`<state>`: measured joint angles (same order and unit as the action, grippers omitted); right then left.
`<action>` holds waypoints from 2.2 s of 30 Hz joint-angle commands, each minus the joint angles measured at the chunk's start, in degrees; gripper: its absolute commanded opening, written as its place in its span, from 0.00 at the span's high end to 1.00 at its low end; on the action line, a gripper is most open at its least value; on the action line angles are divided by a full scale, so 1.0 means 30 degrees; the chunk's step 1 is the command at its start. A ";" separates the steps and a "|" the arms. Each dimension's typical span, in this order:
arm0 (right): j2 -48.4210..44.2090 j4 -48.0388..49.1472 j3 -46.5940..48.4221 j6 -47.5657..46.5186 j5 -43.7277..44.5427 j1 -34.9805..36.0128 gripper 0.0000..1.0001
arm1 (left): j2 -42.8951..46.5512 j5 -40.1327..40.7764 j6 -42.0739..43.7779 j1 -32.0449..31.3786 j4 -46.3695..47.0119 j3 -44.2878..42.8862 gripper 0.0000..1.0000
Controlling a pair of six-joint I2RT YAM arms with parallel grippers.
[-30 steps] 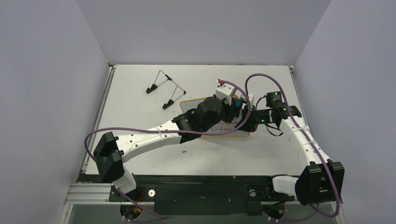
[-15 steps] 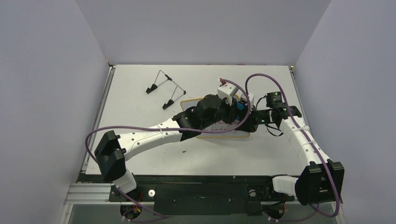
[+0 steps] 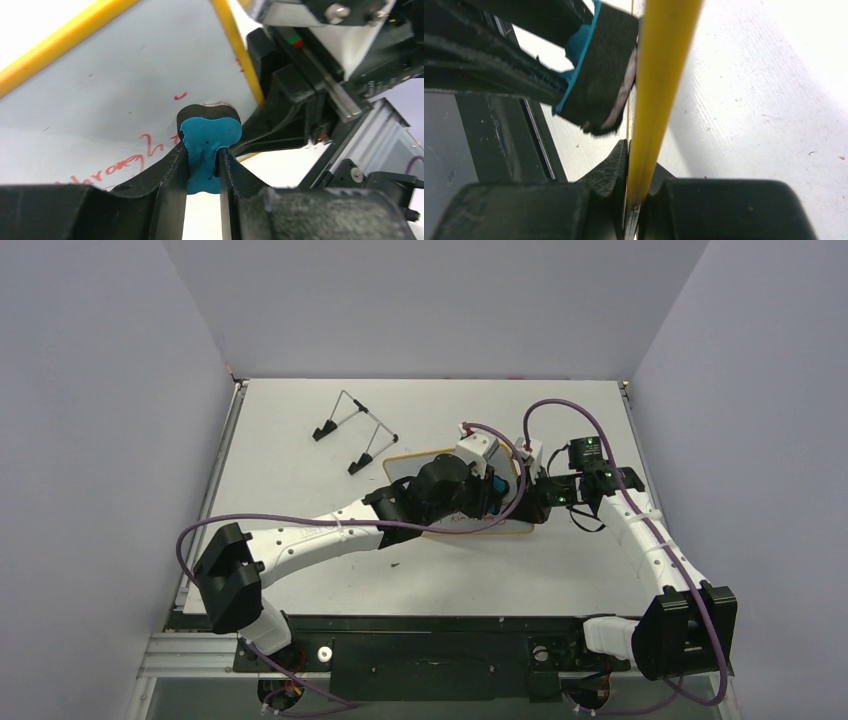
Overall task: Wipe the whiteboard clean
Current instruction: Erase the center of the board with the whiteboard.
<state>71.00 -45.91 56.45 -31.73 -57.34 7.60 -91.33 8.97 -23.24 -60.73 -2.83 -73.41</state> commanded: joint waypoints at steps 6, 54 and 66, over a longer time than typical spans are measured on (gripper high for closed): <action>-0.0663 0.0189 0.0227 -0.1173 -0.1455 0.0575 1.00 | 0.0778 0.5746 0.0943 0.0421 0.0453 -0.0573 1.00; -0.0678 0.0157 0.0219 -0.1173 -0.1536 0.0594 1.00 | 0.0478 -0.2980 -0.3501 -0.0024 0.5249 0.2071 1.00; -0.0748 0.0128 0.0225 -0.1202 -0.1536 0.0558 1.00 | 0.2775 0.0205 -0.2242 0.1814 0.4401 0.1363 1.00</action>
<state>71.00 -46.72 56.36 -33.21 -58.11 8.62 -87.18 -1.30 -32.51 -56.93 11.11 -67.18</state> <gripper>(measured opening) 0.022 0.218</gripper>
